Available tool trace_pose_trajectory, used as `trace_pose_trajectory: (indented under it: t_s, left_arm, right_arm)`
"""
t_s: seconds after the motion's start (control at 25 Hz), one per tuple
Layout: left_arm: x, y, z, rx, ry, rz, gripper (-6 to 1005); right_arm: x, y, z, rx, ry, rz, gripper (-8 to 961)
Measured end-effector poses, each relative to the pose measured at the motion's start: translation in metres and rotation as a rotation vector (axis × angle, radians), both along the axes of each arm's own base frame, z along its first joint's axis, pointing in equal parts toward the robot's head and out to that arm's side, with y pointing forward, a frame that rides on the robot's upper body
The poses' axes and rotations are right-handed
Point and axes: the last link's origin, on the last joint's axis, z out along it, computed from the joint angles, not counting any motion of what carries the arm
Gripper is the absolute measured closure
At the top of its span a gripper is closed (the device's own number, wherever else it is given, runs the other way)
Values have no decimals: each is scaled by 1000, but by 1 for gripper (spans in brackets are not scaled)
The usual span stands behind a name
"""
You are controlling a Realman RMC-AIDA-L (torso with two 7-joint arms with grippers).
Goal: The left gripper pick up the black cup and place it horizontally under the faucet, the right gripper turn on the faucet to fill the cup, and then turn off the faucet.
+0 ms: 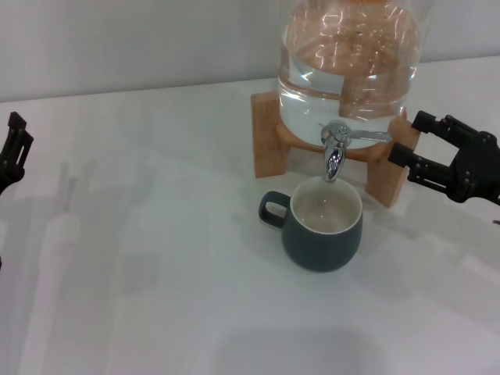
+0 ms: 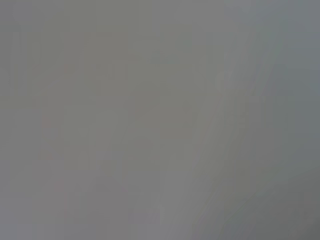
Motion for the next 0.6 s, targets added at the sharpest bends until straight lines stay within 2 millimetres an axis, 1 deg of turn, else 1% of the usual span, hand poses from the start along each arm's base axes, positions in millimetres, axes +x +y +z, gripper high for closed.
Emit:
trace_pose_trajectory:
  t_s: [0.36,0.6]
  left_arm:
    - [0,0,-1,-2,-1,0,202]
    - [0,0,-1,-3,-1,1,202]
  right_arm:
    - [-9,-2,-10,-36,4,43,115]
    - [-9,0,-12,-41,-3,41,115]
